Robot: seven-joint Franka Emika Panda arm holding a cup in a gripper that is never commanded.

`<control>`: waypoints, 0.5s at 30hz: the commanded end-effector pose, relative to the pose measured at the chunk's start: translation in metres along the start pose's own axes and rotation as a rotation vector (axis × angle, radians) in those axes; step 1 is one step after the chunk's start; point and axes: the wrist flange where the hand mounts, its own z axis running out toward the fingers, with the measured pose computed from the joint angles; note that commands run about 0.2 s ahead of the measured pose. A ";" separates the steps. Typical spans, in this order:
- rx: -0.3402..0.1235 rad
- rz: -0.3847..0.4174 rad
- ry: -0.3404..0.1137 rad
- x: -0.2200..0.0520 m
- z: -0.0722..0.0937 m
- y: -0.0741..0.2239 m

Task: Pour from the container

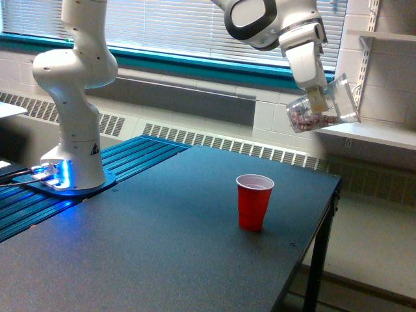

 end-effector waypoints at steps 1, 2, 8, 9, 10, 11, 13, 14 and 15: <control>0.059 0.041 0.087 0.021 -0.067 -0.002; 0.059 0.041 0.090 0.021 -0.069 -0.002; 0.067 0.069 0.087 0.015 -0.084 0.002; 0.054 0.077 0.081 0.011 -0.082 0.003; 0.047 0.086 0.075 0.009 -0.081 0.004; 0.050 0.096 0.065 0.007 -0.080 0.004; 0.046 0.110 0.046 0.000 -0.077 0.007; 0.041 0.114 0.041 -0.003 -0.075 0.008; 0.039 0.118 0.032 -0.007 -0.073 0.009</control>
